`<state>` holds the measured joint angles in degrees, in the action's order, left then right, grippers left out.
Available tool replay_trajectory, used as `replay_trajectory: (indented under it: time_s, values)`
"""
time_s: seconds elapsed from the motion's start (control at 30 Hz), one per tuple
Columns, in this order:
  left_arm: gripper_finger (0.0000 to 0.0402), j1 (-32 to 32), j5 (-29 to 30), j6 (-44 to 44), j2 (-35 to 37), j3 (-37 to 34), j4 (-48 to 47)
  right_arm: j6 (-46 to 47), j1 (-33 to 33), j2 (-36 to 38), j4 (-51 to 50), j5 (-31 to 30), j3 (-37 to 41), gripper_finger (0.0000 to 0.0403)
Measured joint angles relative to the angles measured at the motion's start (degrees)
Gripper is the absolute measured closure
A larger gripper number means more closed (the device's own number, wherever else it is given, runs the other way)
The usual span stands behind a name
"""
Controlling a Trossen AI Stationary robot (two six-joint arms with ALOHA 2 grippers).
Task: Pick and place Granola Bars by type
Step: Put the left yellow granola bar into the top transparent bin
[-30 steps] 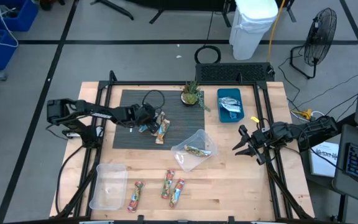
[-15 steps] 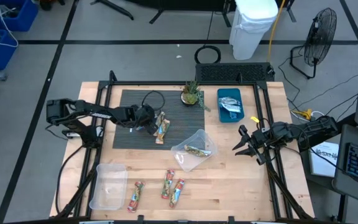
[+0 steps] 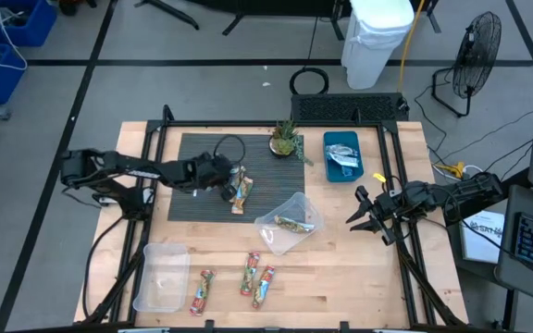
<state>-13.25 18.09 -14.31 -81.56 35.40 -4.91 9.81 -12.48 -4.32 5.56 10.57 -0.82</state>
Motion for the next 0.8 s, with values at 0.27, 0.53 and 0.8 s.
replay_trajectory:
  time_s: [0.27, 0.53, 0.8]
  values:
    - [0.0391, 1.38, -0.03, 6.91, 6.31, 0.02, 4.80, 0.00, 0.01, 0.02, 0.09, 0.00, -0.04, 0.0314]
    - [0.0392, 2.31, -5.34, 13.75, 8.66, 0.02, 13.67, 0.00, -0.01, 0.02, 0.11, 0.00, -0.02, 0.0314]
    - [0.0392, 0.86, -12.01, 17.27, 8.70, -2.68, 23.09, 0.00, -0.01, 0.02, 0.14, 0.00, -0.02, 0.0314]
